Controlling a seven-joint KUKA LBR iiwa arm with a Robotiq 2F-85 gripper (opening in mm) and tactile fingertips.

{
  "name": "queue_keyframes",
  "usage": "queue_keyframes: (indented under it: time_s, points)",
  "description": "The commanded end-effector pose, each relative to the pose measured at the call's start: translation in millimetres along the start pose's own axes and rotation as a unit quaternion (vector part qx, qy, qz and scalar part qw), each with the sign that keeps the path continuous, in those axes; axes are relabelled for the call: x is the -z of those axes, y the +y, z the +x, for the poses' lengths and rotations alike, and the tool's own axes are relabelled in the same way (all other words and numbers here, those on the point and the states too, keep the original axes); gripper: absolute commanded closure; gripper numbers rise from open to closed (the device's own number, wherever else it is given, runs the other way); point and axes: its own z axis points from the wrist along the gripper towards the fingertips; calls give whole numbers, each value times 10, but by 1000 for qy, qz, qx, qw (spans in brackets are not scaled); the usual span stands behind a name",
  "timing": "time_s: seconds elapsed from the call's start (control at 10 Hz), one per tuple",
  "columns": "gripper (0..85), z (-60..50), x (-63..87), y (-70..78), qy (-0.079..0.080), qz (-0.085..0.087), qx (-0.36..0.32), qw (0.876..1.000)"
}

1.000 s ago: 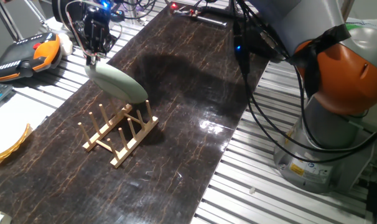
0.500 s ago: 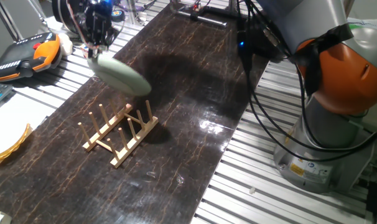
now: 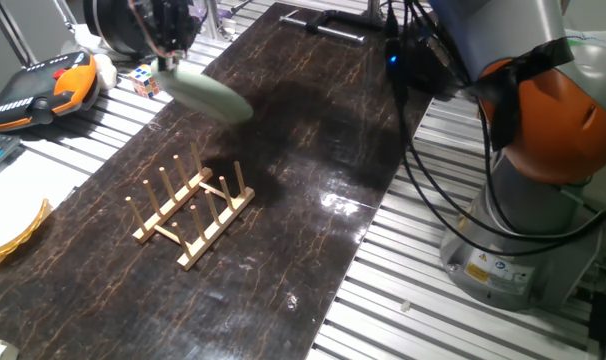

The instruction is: Take the dish off the dish rack

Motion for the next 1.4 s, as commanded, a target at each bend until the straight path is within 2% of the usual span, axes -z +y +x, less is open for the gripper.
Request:
queue_keyframes:
  time_s: [0.0, 0.2, 0.3, 0.4, 0.6, 0.7, 1.1, 1.3]
  points:
    - [843, -14, 12, -64, -16, 122, 13, 992]
    - [843, -111, 18, -296, -30, 163, 25, 986]
    - [843, -161, 3, -400, -33, 201, 31, 978]
    - [843, -218, -16, -498, -37, 211, 37, 976]
    - [843, -340, -87, -717, -40, 224, 51, 972]
    - [843, -394, -130, -802, -40, 223, 53, 973]
    - [843, -553, -264, -948, -33, 244, 40, 968]
    - [843, -648, -362, -1053, -35, 248, 45, 967]
